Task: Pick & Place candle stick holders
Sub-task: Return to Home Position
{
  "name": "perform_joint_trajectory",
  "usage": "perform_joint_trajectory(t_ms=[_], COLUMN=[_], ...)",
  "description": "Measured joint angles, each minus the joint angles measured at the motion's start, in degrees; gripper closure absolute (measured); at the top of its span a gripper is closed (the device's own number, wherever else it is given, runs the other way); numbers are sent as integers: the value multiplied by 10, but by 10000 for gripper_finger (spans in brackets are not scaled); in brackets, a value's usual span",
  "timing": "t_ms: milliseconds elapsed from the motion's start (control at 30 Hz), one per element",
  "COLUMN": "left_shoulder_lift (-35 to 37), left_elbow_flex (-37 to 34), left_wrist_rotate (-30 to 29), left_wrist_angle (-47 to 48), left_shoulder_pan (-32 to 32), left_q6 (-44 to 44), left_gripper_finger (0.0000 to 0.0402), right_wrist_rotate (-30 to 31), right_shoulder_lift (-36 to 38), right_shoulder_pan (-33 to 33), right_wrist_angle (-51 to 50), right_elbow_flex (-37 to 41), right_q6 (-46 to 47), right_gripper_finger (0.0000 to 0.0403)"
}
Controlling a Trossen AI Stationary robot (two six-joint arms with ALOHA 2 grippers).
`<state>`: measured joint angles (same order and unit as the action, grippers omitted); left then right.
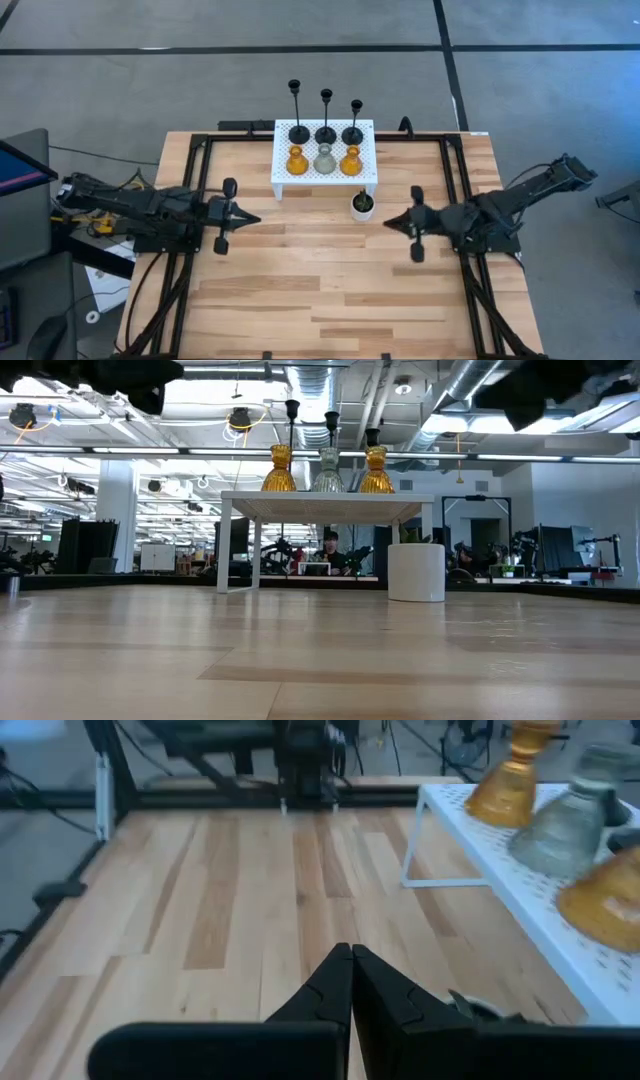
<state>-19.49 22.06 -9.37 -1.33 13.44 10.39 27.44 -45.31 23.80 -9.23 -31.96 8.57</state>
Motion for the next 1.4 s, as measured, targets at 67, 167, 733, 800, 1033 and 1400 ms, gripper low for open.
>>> perform_joint_trajectory(t_ms=[67, 167, 733, 800, 1033, 1400], left_shoulder_lift=[0, 0, 0, 0, 1, 1], left_elbow_flex=[0, 0, 0, 0, 0, -26], left_wrist_rotate=[-44, -97, -159, -159, -159, 1], left_wrist_angle=[0, 0, 0, 0, 0, -5], left_shoulder_pan=[27, 63, 82, 73, 43, -56], left_q6=[13, 35, 91, 91, 92, 57], left_gripper_finger=[399, 399, 396, 396, 395, 394], right_wrist_rotate=[-5, -7, -64, -65, -50, -76], right_shoulder_lift=[57, 140, 392, 407, 451, 451], right_shoulder_pan=[-3, -3, -2, -2, -3, -3], right_wrist_angle=[6, 11, -35, -42, -70, -5], right_elbow_flex=[32, 68, 108, 108, 108, 167], right_q6=[-1, -19, -138, -144, -141, -146], right_gripper_finger=[403, 403, 403, 403, 403, 403])
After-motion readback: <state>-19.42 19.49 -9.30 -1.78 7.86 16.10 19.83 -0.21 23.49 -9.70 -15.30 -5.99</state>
